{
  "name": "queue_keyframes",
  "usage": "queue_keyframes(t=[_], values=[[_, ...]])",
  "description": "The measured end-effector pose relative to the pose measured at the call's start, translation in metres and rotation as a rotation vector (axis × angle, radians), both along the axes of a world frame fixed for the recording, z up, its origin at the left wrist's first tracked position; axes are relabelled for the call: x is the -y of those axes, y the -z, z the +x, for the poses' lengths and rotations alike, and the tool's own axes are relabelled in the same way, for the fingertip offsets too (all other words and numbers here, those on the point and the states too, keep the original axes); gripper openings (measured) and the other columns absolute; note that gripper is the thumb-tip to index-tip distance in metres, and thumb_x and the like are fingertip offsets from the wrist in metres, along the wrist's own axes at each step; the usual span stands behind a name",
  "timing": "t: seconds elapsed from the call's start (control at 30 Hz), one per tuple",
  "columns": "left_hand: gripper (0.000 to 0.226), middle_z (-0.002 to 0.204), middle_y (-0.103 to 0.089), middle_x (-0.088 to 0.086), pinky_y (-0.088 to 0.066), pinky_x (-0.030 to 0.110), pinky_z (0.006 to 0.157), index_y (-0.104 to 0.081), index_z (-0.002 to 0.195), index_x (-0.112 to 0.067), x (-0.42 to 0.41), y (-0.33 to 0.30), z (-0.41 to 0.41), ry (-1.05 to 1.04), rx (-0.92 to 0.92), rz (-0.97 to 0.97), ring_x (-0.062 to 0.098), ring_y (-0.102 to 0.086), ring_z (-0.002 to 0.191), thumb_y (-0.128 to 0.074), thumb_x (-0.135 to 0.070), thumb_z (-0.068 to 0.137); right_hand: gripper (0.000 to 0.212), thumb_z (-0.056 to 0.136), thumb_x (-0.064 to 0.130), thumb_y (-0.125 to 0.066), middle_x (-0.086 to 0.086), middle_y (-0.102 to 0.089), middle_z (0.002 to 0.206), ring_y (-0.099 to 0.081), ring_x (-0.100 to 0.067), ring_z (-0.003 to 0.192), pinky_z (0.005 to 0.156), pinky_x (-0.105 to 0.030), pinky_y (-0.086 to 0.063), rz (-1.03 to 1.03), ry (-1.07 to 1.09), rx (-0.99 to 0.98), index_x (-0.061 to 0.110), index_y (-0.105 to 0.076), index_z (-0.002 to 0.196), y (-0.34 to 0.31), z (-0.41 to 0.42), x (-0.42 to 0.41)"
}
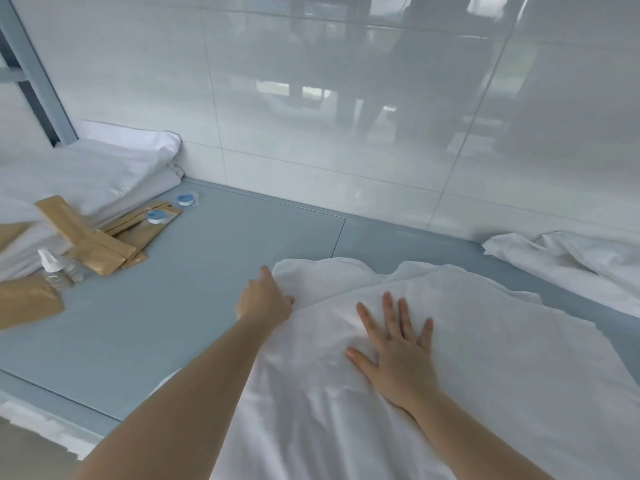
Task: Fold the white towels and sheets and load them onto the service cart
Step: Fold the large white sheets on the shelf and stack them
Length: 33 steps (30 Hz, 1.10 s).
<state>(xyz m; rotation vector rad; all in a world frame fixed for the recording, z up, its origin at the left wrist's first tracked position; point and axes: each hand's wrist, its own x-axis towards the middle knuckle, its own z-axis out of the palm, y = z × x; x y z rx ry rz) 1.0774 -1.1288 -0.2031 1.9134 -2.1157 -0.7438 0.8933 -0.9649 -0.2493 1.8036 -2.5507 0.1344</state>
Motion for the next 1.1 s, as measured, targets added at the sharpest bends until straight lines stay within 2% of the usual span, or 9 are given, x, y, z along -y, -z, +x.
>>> queue_keyframes(t=[0.07,0.17,0.43,0.5,0.63,0.73,0.83,0.97,1.1], values=[[0.045,0.116,-0.058,0.011,-0.041,0.034,0.072,-0.042,0.121,-0.009,0.003,0.002,-0.002,0.017,-0.006,0.005,0.032,-0.057,0.107,-0.062,-0.03,0.087,0.073,0.076,0.085,-0.004,0.007,0.034,0.153,0.028,-0.021,0.143,0.109,-0.059,0.018,0.001,-0.001,-0.006,0.058,0.026,0.136,0.0,0.0,-0.001],[0.022,0.113,-0.06,0.012,-0.039,0.031,0.071,-0.05,0.105,-0.011,0.003,0.006,-0.002,0.058,0.02,-0.12,0.032,-0.058,0.104,-0.055,-0.028,0.091,0.072,0.077,0.084,-0.005,0.007,0.035,0.153,0.029,-0.021,0.142,0.11,-0.059,0.018,-0.007,-0.003,-0.016,0.058,0.026,0.136,0.0,0.0,-0.001],[0.019,0.109,-0.051,0.018,-0.036,0.041,0.074,-0.047,0.109,-0.006,0.057,-0.047,0.02,-0.068,-0.132,-0.511,0.039,-0.052,0.103,-0.052,-0.018,0.095,0.068,0.075,0.084,0.0,0.011,0.04,0.149,0.035,-0.02,0.139,0.107,-0.058,0.024,0.046,-0.065,-0.004,0.062,0.029,0.131,0.0,0.004,-0.003],[0.032,0.122,-0.047,0.017,-0.035,0.044,0.088,-0.045,0.123,-0.01,0.059,-0.05,0.017,-0.061,-0.066,-0.527,0.036,-0.043,0.116,-0.054,-0.021,0.094,0.066,0.073,0.085,0.002,0.011,0.034,0.152,0.031,-0.02,0.141,0.107,-0.059,0.023,0.088,-0.064,0.017,0.064,0.03,0.129,-0.002,0.007,-0.001],[0.075,0.158,-0.009,0.011,-0.011,0.052,0.114,-0.006,0.152,-0.027,0.029,-0.021,0.003,0.137,0.197,-0.504,0.029,-0.005,0.146,-0.048,-0.048,0.094,0.073,0.069,0.085,0.004,0.009,0.024,0.157,0.025,-0.022,0.144,0.109,-0.061,0.017,0.189,-0.052,0.044,0.061,0.021,0.136,-0.007,0.008,0.007],[0.073,0.162,0.007,0.005,0.001,0.059,0.113,-0.002,0.152,-0.036,0.0,0.014,-0.003,0.281,0.26,-0.311,0.03,0.011,0.147,-0.03,-0.066,0.091,0.074,0.068,0.086,0.004,0.007,0.026,0.157,0.025,-0.023,0.144,0.11,-0.062,0.015,0.249,-0.044,0.056,0.061,0.019,0.137,-0.01,0.008,0.016],[0.074,0.162,0.012,0.002,0.009,0.061,0.112,0.001,0.151,-0.042,-0.014,0.041,0.002,0.263,0.277,-0.137,0.029,0.016,0.147,-0.012,-0.075,0.086,0.068,0.073,0.085,0.0,0.006,0.027,0.157,0.025,-0.023,0.144,0.11,-0.062,0.014,0.277,-0.042,0.071,0.063,0.025,0.133,-0.011,0.006,0.026],[0.082,0.161,0.014,-0.004,0.015,0.064,0.107,0.009,0.148,-0.046,-0.012,0.049,0.013,0.256,0.313,-0.183,0.027,0.017,0.147,0.001,-0.081,0.075,0.06,0.076,0.081,0.001,0.009,0.027,0.156,0.025,-0.019,0.144,0.111,-0.058,0.015,0.263,-0.083,0.06,0.064,0.031,0.125,-0.011,0.001,0.033],[0.086,0.161,0.013,-0.006,0.014,0.065,0.107,0.011,0.148,-0.047,-0.017,0.049,0.027,0.208,0.331,-0.212,0.029,0.017,0.146,0.007,-0.084,0.07,0.066,0.078,0.078,0.0,0.017,0.019,0.157,0.019,-0.009,0.145,0.115,-0.056,0.011,0.224,-0.127,0.041,0.059,0.016,0.139,-0.014,-0.019,0.035]])
